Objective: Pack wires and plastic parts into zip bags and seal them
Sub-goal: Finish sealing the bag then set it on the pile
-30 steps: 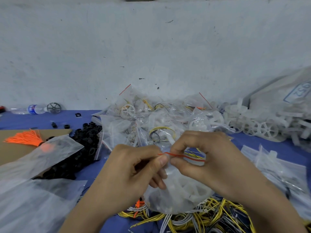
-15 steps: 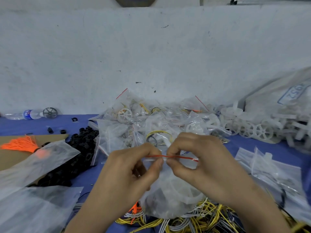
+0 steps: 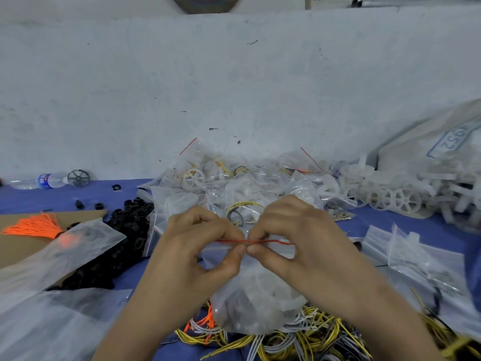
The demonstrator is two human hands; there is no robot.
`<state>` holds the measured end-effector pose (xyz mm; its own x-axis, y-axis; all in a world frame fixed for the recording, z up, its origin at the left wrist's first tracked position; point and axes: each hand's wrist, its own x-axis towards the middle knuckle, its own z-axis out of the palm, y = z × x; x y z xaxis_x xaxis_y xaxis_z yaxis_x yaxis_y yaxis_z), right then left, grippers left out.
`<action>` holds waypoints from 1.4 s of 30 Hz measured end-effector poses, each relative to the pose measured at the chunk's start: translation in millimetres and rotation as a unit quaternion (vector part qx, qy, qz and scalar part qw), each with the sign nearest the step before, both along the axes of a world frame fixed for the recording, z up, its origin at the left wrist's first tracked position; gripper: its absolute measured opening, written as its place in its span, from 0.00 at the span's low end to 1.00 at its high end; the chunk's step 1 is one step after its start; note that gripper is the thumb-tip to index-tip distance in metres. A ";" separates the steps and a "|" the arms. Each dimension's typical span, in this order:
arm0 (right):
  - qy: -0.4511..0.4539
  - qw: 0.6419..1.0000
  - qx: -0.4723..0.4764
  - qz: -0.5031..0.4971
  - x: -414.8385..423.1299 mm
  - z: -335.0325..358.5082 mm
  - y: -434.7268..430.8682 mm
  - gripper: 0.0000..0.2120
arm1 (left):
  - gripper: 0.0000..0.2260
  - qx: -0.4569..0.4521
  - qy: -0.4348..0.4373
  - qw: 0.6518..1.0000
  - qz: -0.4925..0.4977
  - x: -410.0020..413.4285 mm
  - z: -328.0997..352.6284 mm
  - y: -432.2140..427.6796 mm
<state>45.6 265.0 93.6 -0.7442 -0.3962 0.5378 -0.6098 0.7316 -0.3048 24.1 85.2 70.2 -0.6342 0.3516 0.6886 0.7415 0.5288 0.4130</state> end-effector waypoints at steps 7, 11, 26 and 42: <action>0.001 1.000 -0.011 -0.013 1.7 3.1 7.9 0.04 | 0.05 -0.032 0.043 0.999 0.005 0.8 5.5 1.6; 0.002 1.000 0.003 -0.011 1.2 2.3 3.1 0.05 | 0.09 -0.068 0.087 0.994 0.007 0.5 5.5 1.9; -0.020 1.000 -0.008 0.019 6.1 5.7 10.8 0.04 | 0.12 -0.096 0.040 0.994 -0.028 5.3 10.8 -3.2; -0.019 0.999 -0.004 0.035 0.8 -0.9 3.4 0.06 | 0.09 -0.103 0.012 0.993 -0.064 0.8 7.3 -7.1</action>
